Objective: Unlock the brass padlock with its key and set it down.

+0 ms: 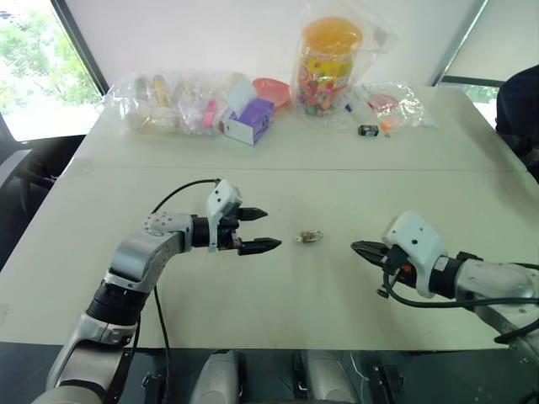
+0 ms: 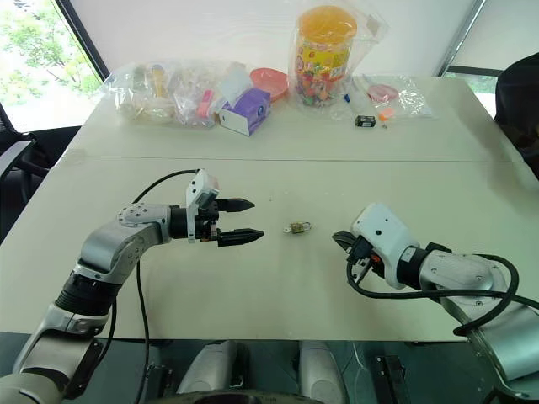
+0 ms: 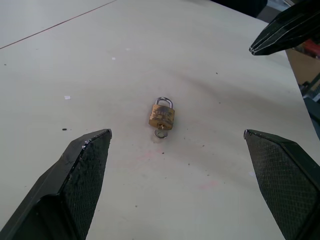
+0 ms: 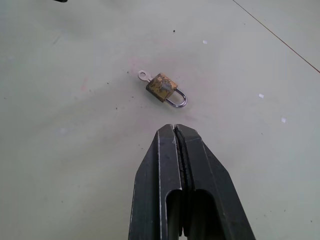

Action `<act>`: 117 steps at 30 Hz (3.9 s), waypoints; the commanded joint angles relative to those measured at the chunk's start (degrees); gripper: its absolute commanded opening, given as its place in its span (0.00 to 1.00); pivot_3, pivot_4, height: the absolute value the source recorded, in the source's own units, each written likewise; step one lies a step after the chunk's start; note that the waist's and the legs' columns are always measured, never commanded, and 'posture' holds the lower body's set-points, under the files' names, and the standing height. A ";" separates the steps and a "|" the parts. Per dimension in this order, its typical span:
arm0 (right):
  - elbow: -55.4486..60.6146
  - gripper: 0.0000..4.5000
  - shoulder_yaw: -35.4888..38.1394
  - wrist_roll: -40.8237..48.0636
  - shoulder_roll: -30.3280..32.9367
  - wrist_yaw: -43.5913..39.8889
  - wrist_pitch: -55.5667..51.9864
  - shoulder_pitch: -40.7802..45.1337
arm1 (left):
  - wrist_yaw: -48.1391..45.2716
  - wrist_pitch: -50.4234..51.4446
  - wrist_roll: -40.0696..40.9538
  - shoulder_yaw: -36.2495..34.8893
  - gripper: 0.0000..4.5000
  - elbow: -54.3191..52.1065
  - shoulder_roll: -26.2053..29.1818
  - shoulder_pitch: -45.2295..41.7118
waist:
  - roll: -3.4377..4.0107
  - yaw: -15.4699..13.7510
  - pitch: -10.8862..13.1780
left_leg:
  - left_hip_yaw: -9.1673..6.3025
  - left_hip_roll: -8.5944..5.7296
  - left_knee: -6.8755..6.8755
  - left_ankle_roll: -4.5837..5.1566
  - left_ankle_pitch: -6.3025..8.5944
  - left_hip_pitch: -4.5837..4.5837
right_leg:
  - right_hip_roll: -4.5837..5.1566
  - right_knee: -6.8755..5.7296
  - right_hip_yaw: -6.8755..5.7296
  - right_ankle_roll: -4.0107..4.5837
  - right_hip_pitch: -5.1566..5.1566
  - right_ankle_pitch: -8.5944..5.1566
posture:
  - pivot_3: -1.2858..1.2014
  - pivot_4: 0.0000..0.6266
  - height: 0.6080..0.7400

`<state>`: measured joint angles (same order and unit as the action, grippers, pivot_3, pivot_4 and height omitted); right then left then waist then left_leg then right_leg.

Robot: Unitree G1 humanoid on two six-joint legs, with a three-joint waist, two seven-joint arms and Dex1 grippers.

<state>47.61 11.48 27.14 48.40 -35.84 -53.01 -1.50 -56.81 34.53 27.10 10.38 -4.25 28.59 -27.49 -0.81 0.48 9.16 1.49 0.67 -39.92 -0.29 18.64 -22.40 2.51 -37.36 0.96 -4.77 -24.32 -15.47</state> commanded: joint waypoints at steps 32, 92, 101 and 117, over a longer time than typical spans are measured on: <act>-11.07 0.00 -10.28 -4.32 2.46 -7.00 12.11 10.54 | -3.44 0.50 0.01 -0.82 0.98 -4.63 2.60 1.40 | 0.00 0.07 0.00 | 0.00 0.01 -0.03 0.00 0.00 0.00 | 0.02 -0.03 0.00 0.00 0.00 0.00 | 0.52 0.24 0.96; -33.27 0.16 -24.77 -32.48 -7.22 -15.96 51.91 27.93 | 0.80 12.43 9.78 -5.47 1.00 -6.50 -1.30 -4.31 | 0.06 0.26 0.00 | 0.04 -0.01 -0.14 -0.03 -0.01 -0.02 | 0.12 -0.29 -0.01 -0.01 -0.12 0.02 | 0.52 0.24 0.96; -25.24 0.16 -24.93 -35.96 -6.79 -15.25 50.79 26.18 | -1.94 10.90 9.49 -4.13 1.00 -1.05 -2.22 -8.44 | 0.06 0.16 0.00 | 0.07 -0.03 -0.14 -0.04 -0.02 0.01 | 0.07 -0.30 0.01 -0.01 -0.11 0.02 | 0.52 0.24 0.96; -22.20 0.16 -24.62 -35.63 -6.24 -16.56 48.34 26.75 | -3.65 8.33 7.47 -2.90 0.19 1.72 -2.55 -8.16 | 0.06 0.15 0.00 | 0.07 -0.04 -0.14 -0.04 -0.02 0.01 | 0.06 -0.30 0.01 0.00 -0.11 0.02 | 0.52 0.24 0.96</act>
<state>22.55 -14.58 -8.90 41.65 -52.31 -4.71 24.55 -59.84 43.97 34.56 7.75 -2.22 26.21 -34.61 -0.75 0.63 9.16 1.56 0.63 -40.06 -0.33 18.61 -22.39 2.57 -37.66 0.97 -4.77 -24.43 -15.45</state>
